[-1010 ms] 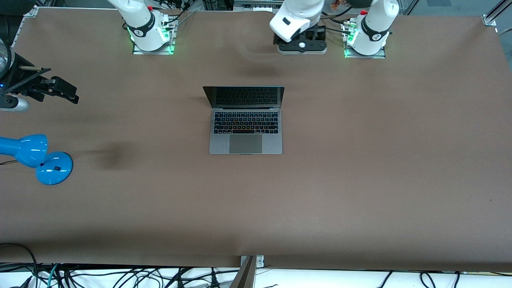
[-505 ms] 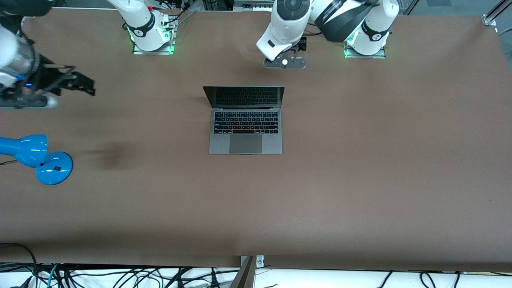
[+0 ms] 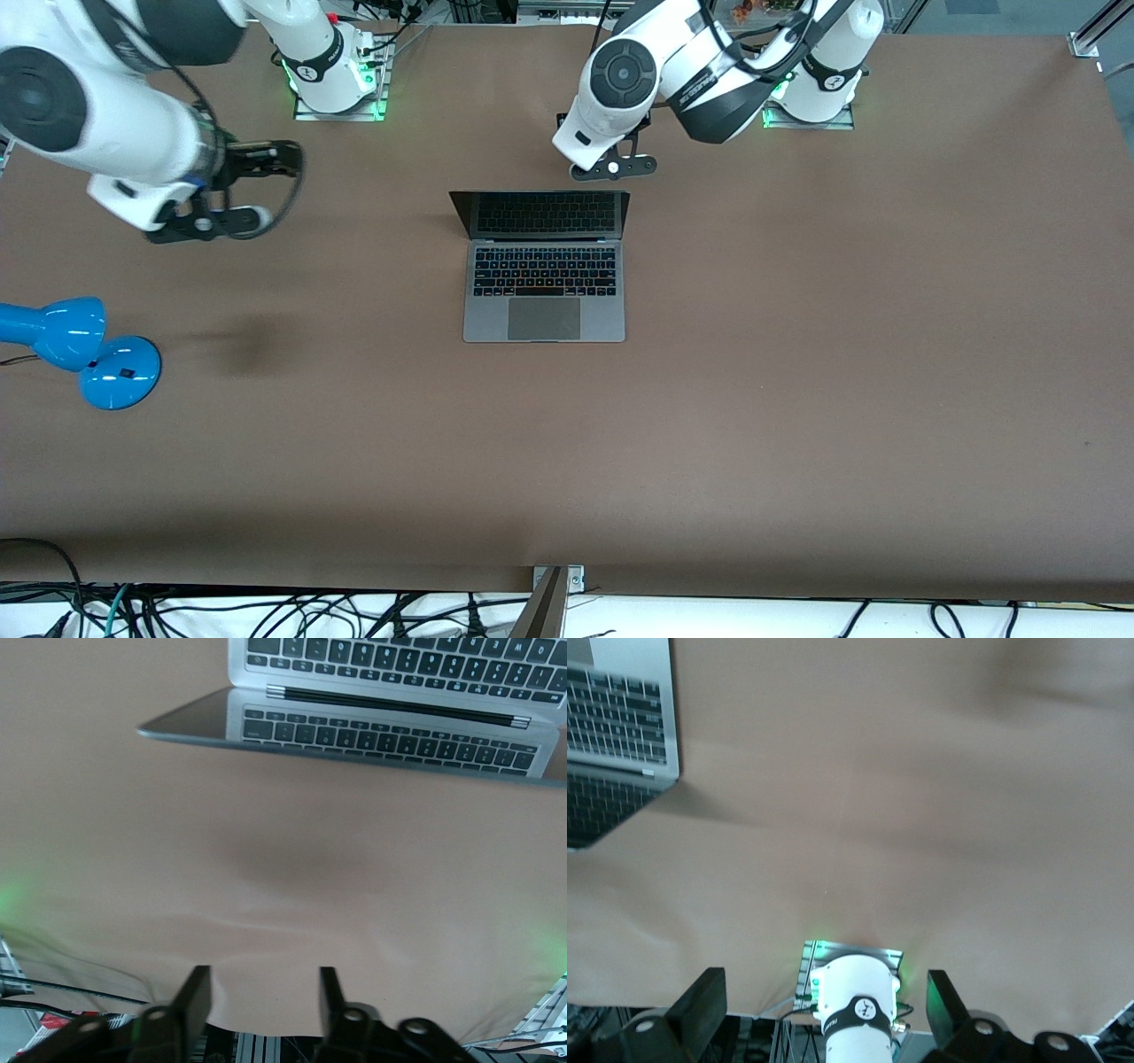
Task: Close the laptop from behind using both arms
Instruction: 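Move the left gripper behind the laptop lid while the right gripper approaches, then lower both grippers onto the back edge of the open laptop lid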
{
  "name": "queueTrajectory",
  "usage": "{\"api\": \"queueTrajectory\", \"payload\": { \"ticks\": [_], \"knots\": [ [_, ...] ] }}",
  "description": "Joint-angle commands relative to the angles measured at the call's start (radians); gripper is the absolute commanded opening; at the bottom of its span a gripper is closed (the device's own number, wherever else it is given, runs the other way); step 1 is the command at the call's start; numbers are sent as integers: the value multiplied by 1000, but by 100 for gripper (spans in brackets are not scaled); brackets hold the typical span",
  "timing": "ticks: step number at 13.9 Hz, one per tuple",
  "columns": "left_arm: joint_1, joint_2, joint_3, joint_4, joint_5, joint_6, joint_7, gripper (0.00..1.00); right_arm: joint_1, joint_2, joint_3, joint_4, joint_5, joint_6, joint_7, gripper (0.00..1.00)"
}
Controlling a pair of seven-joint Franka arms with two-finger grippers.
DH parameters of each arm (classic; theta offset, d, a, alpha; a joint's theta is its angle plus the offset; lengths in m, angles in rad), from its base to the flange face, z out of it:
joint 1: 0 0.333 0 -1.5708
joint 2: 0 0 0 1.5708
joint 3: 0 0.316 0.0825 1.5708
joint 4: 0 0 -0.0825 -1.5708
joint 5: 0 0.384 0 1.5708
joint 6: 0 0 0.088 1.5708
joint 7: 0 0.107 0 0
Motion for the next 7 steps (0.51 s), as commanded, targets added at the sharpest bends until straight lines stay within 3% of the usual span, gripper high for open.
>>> {"api": "queueTrajectory", "payload": {
  "ticks": [1, 5, 7],
  "knots": [
    [-12, 15, -1, 20, 15, 5, -20, 0, 10, -47, 64, -82, 15, 21, 97, 100],
    [0, 40, 11, 25, 18, 8, 2, 0, 10, -89, 146, -192, 67, 131, 155, 100],
    [0, 52, 13, 28, 110, 21, 5, 0, 10, -152, 176, -313, 94, 239, 181, 100]
  ]
}}
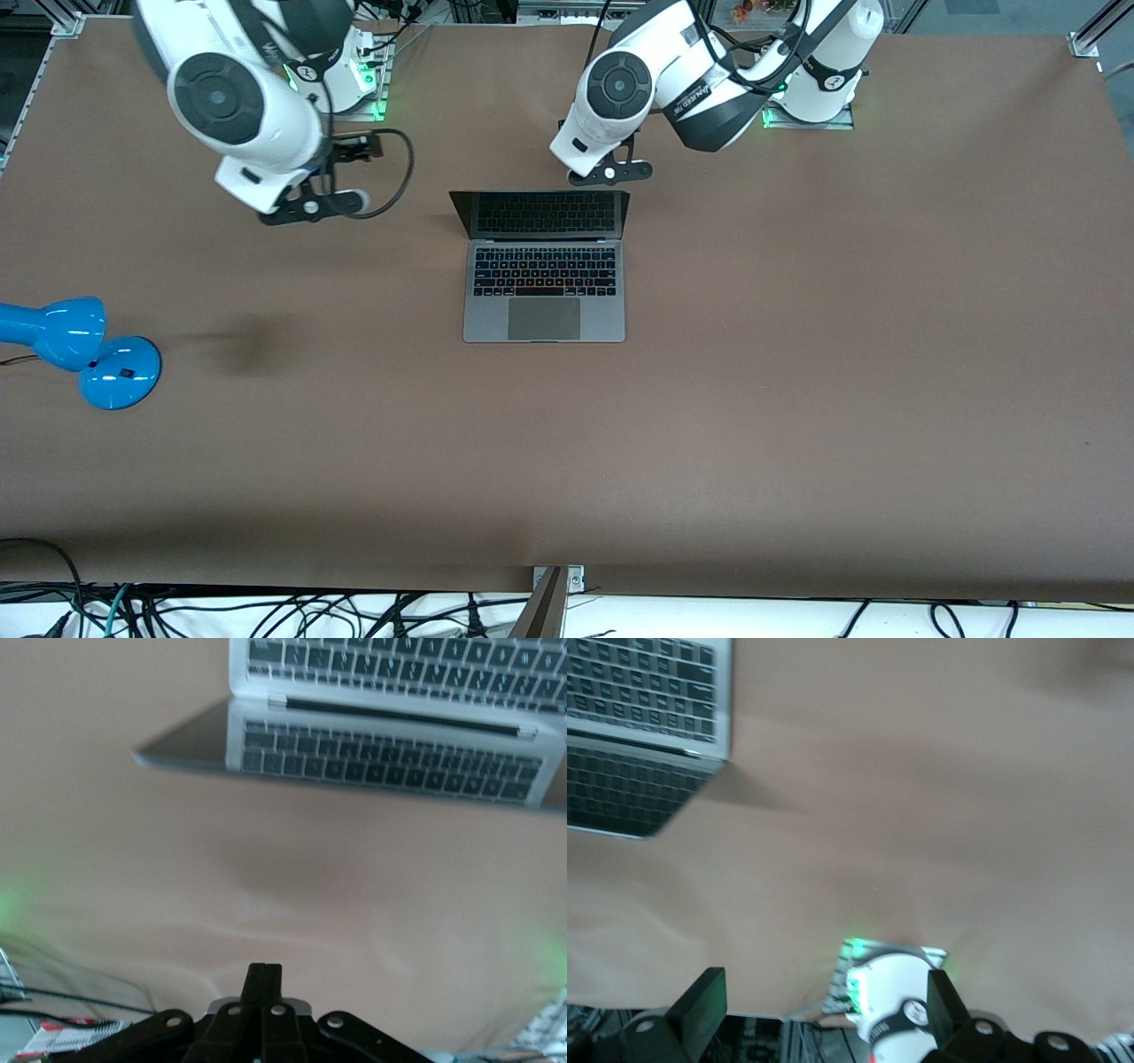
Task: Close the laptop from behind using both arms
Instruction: 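Lower both grippers onto the back edge of the open laptop lid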
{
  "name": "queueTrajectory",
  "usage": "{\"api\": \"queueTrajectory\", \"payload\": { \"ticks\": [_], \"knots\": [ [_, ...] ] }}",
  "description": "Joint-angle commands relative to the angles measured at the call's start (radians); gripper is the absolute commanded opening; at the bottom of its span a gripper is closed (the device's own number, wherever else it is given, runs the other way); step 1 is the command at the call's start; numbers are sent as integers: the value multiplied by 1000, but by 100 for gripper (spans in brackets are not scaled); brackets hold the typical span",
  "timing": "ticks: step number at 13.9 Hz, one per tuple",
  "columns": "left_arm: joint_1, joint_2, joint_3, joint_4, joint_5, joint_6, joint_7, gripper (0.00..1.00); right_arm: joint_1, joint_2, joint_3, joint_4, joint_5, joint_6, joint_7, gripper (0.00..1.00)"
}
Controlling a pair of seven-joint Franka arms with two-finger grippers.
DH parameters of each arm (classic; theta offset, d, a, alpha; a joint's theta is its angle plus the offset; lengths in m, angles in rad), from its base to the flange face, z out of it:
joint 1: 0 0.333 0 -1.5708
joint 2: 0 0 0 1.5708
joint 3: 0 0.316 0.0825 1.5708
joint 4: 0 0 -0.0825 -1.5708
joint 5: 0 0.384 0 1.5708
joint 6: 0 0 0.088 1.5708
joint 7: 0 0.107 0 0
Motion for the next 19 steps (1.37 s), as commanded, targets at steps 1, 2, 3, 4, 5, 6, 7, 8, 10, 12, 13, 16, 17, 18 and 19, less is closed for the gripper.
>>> {"api": "queueTrajectory", "payload": {
  "ticks": [1, 2, 3, 4, 5, 6, 7, 8, 10, 12, 13, 16, 17, 18, 19],
  "knots": [
    [1, 51, 0, 40, 88, 9, 5, 0, -8, -131, 47, -195, 32, 134, 31, 100],
    [2, 78, 1, 63, 100, 14, 5, 0, -8, -149, 62, -241, 39, 177, 53, 100],
    [1, 100, 7, 80, 116, 16, 5, 0, -8, -160, 82, -272, 62, 209, 74, 100],
    [1, 118, 9, 95, 132, 16, 5, 0, -8, -161, 110, -293, 81, 231, 100, 100],
    [1, 138, 9, 110, 145, 16, 5, 0, -8, -160, 140, -307, 84, 261, 131, 100],
    [1, 150, 9, 114, 149, 17, 5, 0, -8, -155, 174, -320, 85, 294, 171, 99],
    [1, 155, 14, 118, 149, 34, 5, 0, -8, -146, 200, -324, 93, 324, 208, 91],
    [1, 158, 20, 120, 149, 49, 7, 0, -8, -134, 222, -327, 99, 346, 214, 73],
    [1, 172, 34, 123, 153, 65, 7, 0, -8, -111, 233, -324, 107, 361, 216, 12],
    [1, 180, 44, 123, 153, 88, 8, 0, -8, -106, 233, -318, 140, 374, 217, 0],
    [1, 184, 46, 130, 153, 89, 8, 0, -8, -106, 233, -318, 154, 375, 217, 0],
    [-1, 204, 49, 163, 153, 88, 15, 0, 0, -74, 240, -312, 151, 416, 214, 0],
    [-1, 204, 50, 163, 157, 88, 16, 0, 14, -54, 240, -307, 138, 452, 214, 0],
    [-1, 204, 49, 163, 181, 88, 16, 0, 18, -36, 240, -298, 128, 479, 214, 0],
    [-1, 206, 49, 163, 191, 88, 15, 0, 17, -2, 240, -283, 115, 493, 214, 0]
  ]
}}
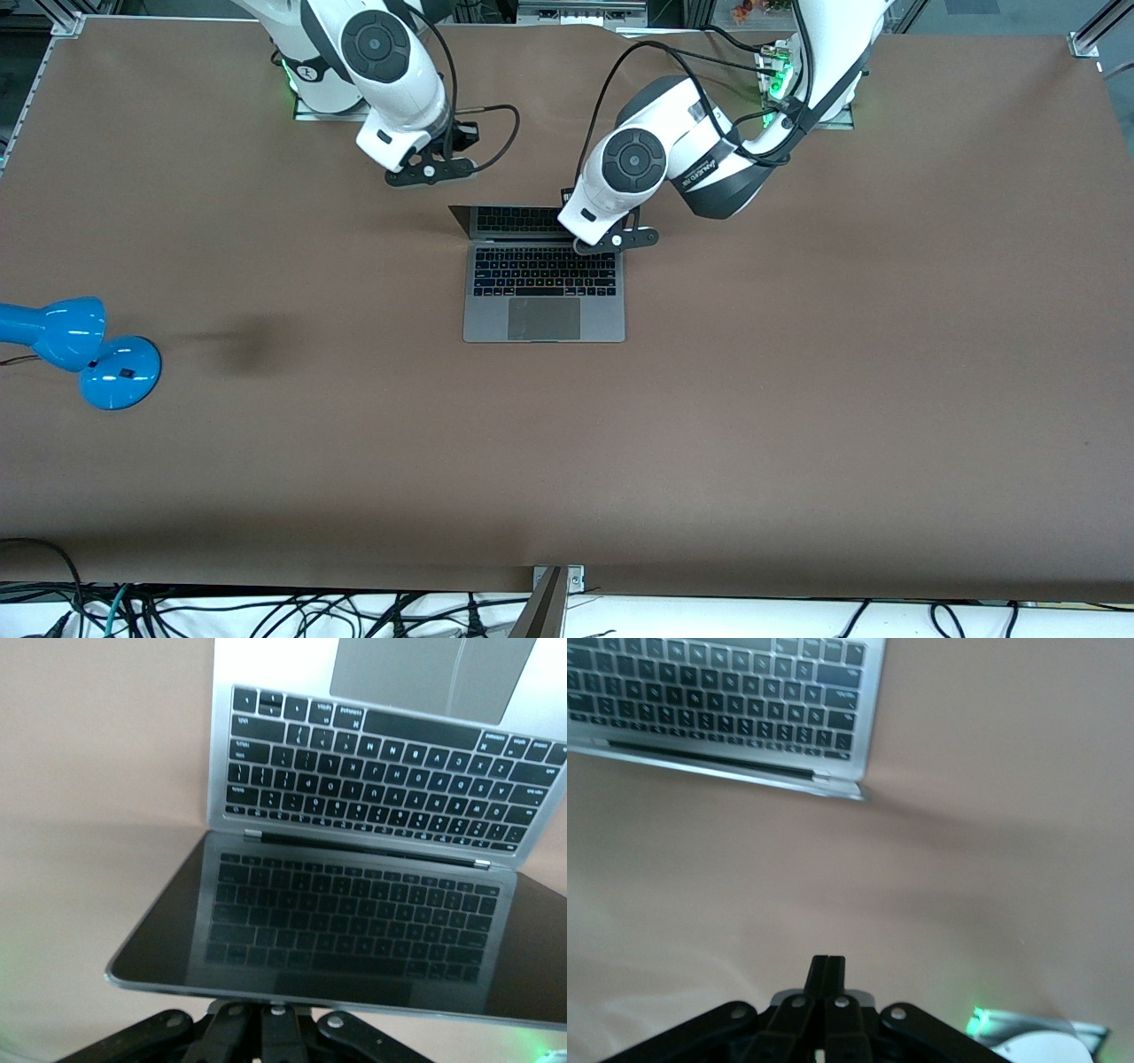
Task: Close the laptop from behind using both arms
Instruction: 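Lower both grippers onto the back edge of the open laptop lid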
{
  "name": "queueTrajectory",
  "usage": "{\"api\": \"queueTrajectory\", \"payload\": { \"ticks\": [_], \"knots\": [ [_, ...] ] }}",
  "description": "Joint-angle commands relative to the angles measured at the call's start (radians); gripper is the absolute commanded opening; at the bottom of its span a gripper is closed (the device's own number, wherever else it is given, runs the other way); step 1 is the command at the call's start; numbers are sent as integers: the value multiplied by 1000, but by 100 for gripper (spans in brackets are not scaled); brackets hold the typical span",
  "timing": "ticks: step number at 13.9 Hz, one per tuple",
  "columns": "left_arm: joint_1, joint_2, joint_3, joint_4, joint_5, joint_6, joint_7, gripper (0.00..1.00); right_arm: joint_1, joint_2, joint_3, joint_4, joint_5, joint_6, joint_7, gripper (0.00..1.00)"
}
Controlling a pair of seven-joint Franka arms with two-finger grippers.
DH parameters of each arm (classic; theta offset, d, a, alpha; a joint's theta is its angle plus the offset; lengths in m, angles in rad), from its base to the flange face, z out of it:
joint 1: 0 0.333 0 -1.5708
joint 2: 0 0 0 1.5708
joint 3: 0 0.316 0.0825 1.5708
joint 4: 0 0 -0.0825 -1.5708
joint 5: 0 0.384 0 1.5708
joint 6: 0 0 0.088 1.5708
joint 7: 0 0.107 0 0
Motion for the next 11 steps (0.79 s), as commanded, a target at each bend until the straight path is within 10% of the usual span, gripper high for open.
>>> {"api": "queueTrajectory", "payload": {
  "ticks": [1, 11],
  "knots": [
    [-5, 24, 0, 31, 47, 0, 11, 0, 9, 80, 3, 46, -27, 36, 3, 0],
    [-8, 24, 0, 31, 47, 0, 11, 0, -5, 254, -8, 184, -129, 114, 3, 0]
  ]
}}
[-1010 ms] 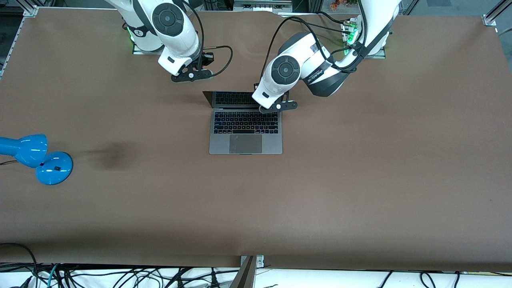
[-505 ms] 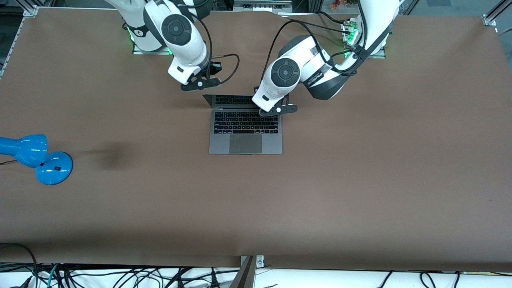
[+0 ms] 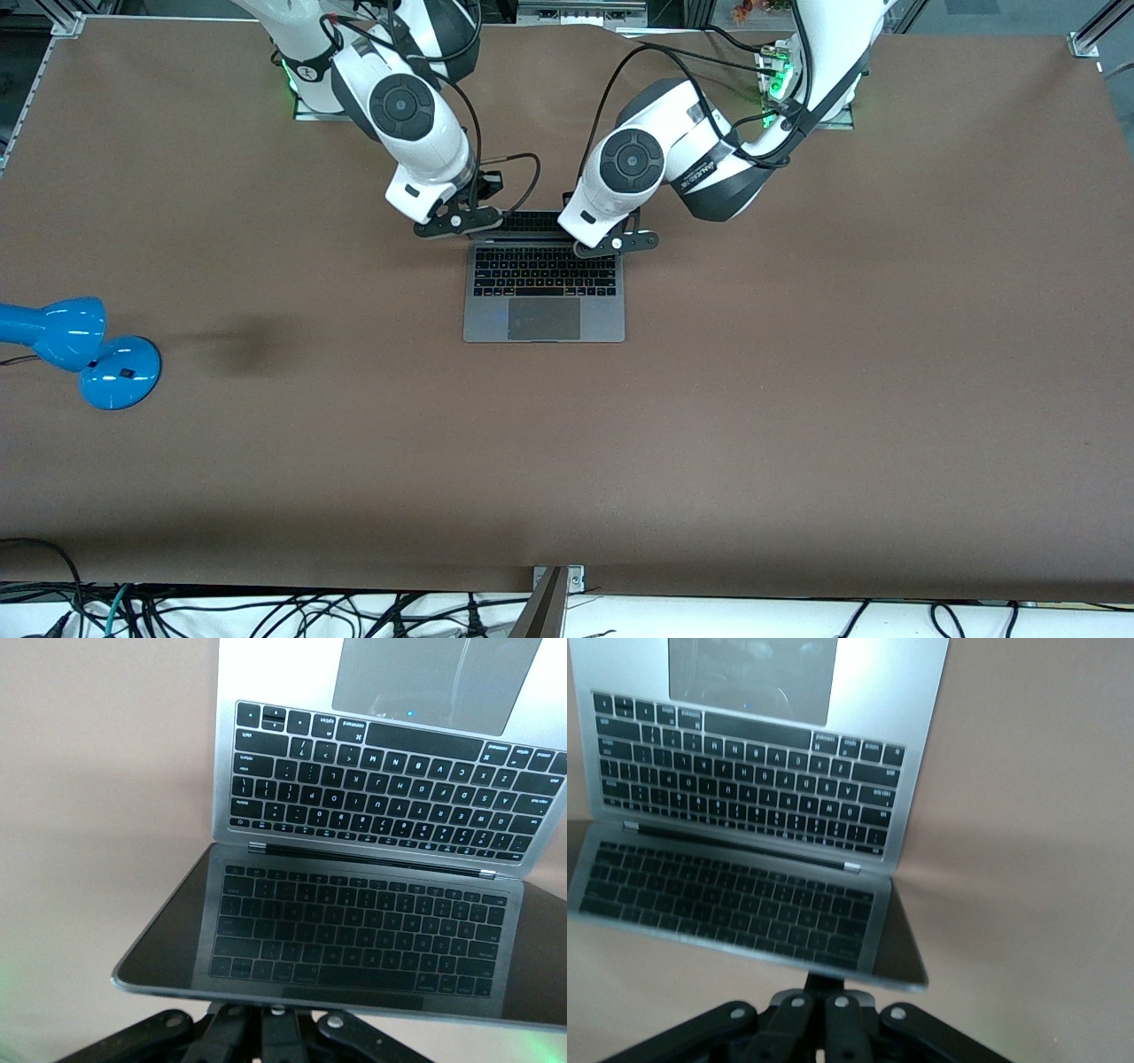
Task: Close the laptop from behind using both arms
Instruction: 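Lower both grippers onto the back edge of the open laptop lid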
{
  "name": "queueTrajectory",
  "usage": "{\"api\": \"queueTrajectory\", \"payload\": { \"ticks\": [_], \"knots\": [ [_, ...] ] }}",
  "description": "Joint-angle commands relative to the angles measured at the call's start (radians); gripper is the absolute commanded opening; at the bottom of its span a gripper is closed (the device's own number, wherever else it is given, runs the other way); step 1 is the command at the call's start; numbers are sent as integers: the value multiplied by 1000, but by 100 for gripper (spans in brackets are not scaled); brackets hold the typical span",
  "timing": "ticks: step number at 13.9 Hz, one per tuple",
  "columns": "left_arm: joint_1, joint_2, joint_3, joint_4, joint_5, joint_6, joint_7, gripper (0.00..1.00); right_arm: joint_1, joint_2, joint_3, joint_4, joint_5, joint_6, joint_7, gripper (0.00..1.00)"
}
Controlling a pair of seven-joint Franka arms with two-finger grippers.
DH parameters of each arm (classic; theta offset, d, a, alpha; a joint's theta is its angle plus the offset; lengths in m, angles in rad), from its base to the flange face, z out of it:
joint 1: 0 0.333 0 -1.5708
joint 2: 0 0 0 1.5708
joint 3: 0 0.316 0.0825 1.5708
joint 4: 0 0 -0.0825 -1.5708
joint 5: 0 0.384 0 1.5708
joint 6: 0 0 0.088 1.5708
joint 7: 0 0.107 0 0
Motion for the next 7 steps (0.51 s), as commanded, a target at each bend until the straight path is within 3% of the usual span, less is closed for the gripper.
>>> {"api": "queueTrajectory", "payload": {
  "ticks": [1, 7],
  "knots": [
    [-9, 20, 0, 27, 33, 0, 11, 0, -5, 61, 1, 65, -43, -7, 3, 0],
    [-10, 36, 0, 27, 34, 9, 11, 0, -7, 137, -23, 144, -71, -6, 3, 0]
  ]
}}
